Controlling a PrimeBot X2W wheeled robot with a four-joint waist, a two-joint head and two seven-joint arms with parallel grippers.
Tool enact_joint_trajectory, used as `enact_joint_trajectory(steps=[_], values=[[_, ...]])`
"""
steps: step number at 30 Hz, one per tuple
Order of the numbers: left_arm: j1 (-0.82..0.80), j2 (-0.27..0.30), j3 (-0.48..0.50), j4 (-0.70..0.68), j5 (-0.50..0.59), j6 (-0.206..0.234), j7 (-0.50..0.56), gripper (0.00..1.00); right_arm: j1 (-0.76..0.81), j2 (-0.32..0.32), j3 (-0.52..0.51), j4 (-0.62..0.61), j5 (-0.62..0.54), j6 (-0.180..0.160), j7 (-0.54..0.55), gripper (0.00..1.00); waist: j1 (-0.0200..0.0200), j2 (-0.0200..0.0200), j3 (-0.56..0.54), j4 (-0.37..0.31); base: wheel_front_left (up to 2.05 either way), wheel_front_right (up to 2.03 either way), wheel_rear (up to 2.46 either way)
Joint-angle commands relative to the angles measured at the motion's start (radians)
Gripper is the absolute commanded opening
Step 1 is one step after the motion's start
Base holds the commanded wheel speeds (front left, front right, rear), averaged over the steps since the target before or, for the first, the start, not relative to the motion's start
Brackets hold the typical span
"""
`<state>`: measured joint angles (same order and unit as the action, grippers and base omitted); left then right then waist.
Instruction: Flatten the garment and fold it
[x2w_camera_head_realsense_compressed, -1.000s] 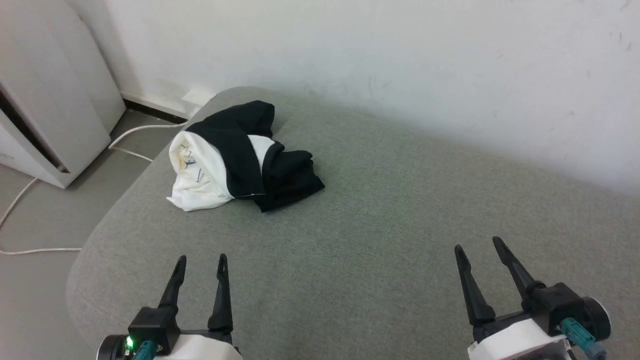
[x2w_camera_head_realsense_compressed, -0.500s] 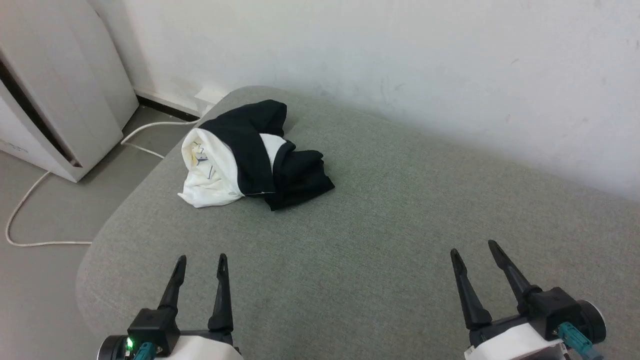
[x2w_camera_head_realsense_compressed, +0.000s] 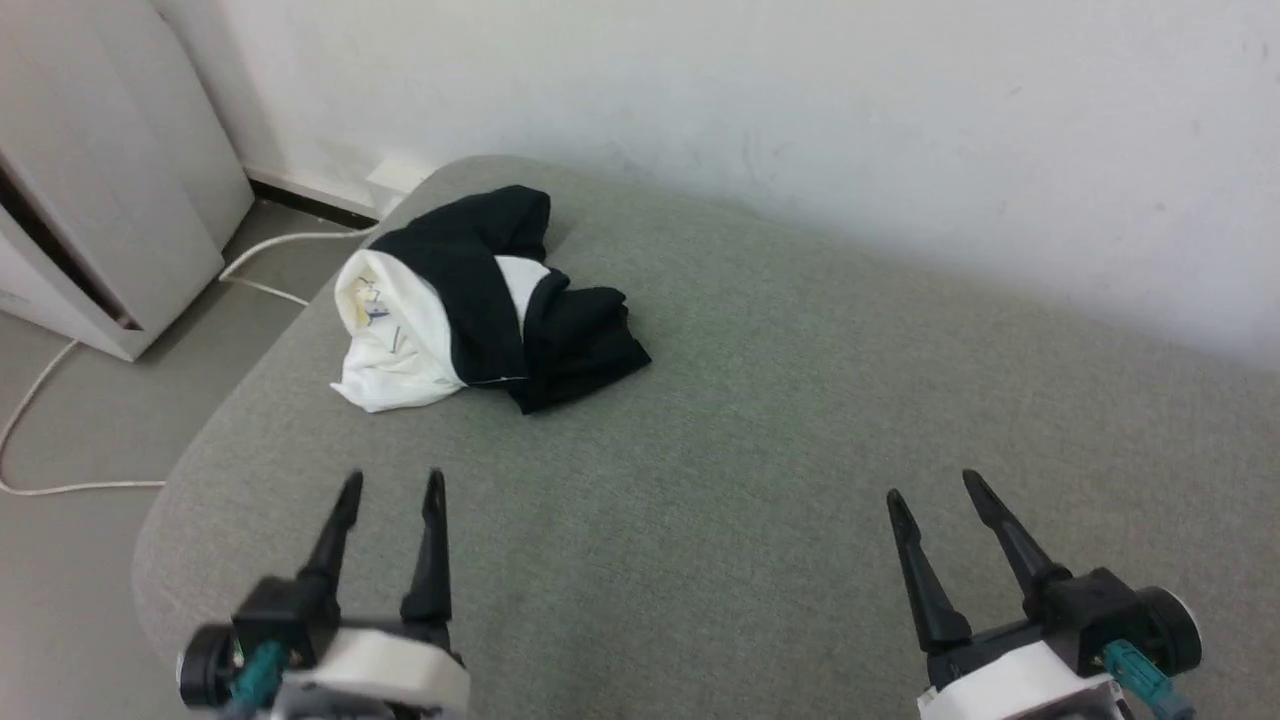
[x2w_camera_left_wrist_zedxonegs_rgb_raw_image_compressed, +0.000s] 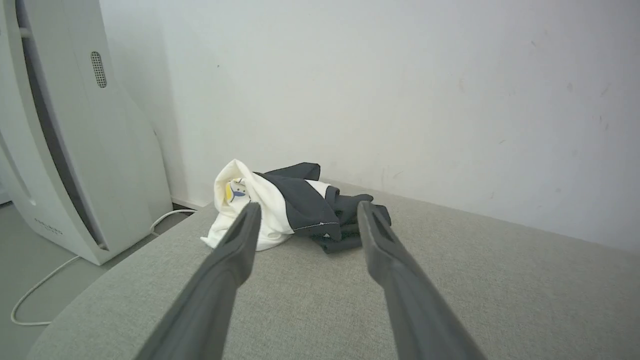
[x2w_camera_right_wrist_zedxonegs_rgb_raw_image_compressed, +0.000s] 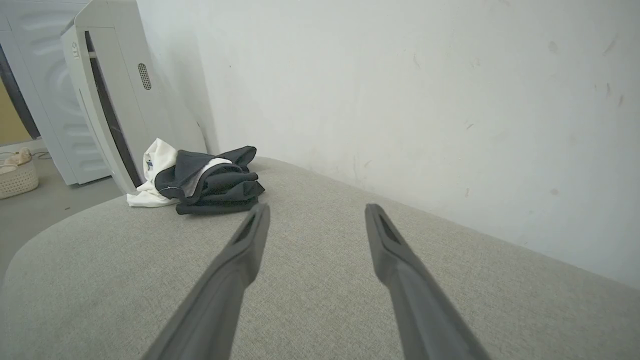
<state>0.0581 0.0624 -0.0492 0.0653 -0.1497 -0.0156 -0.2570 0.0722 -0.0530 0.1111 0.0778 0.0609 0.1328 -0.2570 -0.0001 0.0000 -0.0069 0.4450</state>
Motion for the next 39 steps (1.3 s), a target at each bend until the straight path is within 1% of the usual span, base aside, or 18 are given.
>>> enact_joint_trajectory(steps=[1,4,7,10,13,18,21,24,29,32,35,36,37,39], values=[[-0.041,0.013,0.009,0.005,0.002,-0.01,-0.005,1.0,-0.014,0.003,0.005,-0.008,-0.007,-0.002,-0.005,1.0,0.0001,0.0,0.04,-0.038,0.0,0.0,0.0],[-0.137,0.046,0.023,0.056,-0.011,-0.04,-0.003,1.0,-0.032,0.003,0.006,-0.027,-0.023,-0.002,-0.005,1.0,0.0001,0.0,0.094,-0.077,0.0,0.0,0.0],[-0.26,0.098,0.021,0.121,-0.014,-0.064,0.067,1.0,-0.053,0.003,0.013,-0.047,-0.038,-0.002,-0.005,1.0,0.0001,0.0,0.153,-0.12,0.0,0.0,0.0],[-0.385,0.151,0.024,0.177,-0.032,-0.082,0.167,1.0,-0.075,0.003,0.039,-0.068,-0.054,-0.002,-0.005,1.0,0.0001,0.0,0.216,-0.169,0.0,0.0,0.0],[-0.501,0.207,0.023,0.25,-0.064,-0.098,0.293,1.0,-0.096,0.003,0.056,-0.091,-0.06,-0.002,-0.005,1.0,0.0001,0.0,0.278,-0.217,0.0,0.0,0.0],[-0.657,0.316,-0.023,0.395,-0.125,-0.113,0.503,1.0,-0.125,0.003,0.067,-0.116,-0.059,-0.002,-0.005,1.0,0.0001,0.0,0.344,-0.291,0.0,0.0,0.0],[-0.726,0.382,-0.077,0.462,-0.197,-0.114,0.608,1.0,-0.138,0.003,0.073,-0.123,-0.058,-0.002,-0.005,1.0,0.0001,0.0,0.377,-0.329,0.0,0.0,0.0],[-0.775,0.452,-0.119,0.525,-0.271,-0.115,0.677,1.0,-0.149,0.003,0.07,-0.125,-0.052,-0.002,-0.005,1.0,0.0001,0.0,0.403,-0.362,0.0,0.0,0.0],[-0.799,0.525,-0.176,0.611,-0.372,-0.115,0.77,1.0,-0.159,0.003,0.066,-0.126,-0.04,-0.002,-0.005,1.0,0.0001,0.0,0.434,-0.398,0.0,0.0,0.0],[-0.79,0.551,-0.217,0.66,-0.408,-0.115,0.824,1.0,-0.161,0.003,0.064,-0.123,-0.037,-0.002,-0.005,1.0,0.0001,0.0,0.44,-0.405,0.0,0.0,0.0],[-0.774,0.56,-0.248,0.692,-0.459,-0.115,0.886,1.0,-0.159,0.003,0.063,-0.12,-0.034,-0.002,-0.005,1.0,0.0001,0.0,0.436,-0.408,0.0,0.0,0.0],[-0.768,0.56,-0.257,0.696,-0.483,-0.115,0.908,0.46,-0.158,0.003,0.062,-0.118,-0.033,-0.002,-0.005,1.0,0.0001,0.0,0.433,-0.407,0.0,0.0,0.0],[-0.764,0.561,-0.261,0.696,-0.505,-0.115,0.921,0.0,-0.158,0.003,0.06,-0.115,-0.032,-0.002,-0.005,1.0,0.0001,0.0,0.428,-0.405,0.0,0.0,0.0],[-0.757,0.556,-0.258,0.693,-0.528,-0.115,0.903,0.0,-0.158,0.003,0.055,-0.109,-0.031,-0.002,-0.005,1.0,0.0001,0.0,0.414,-0.4,0.0,0.0,0.0]])
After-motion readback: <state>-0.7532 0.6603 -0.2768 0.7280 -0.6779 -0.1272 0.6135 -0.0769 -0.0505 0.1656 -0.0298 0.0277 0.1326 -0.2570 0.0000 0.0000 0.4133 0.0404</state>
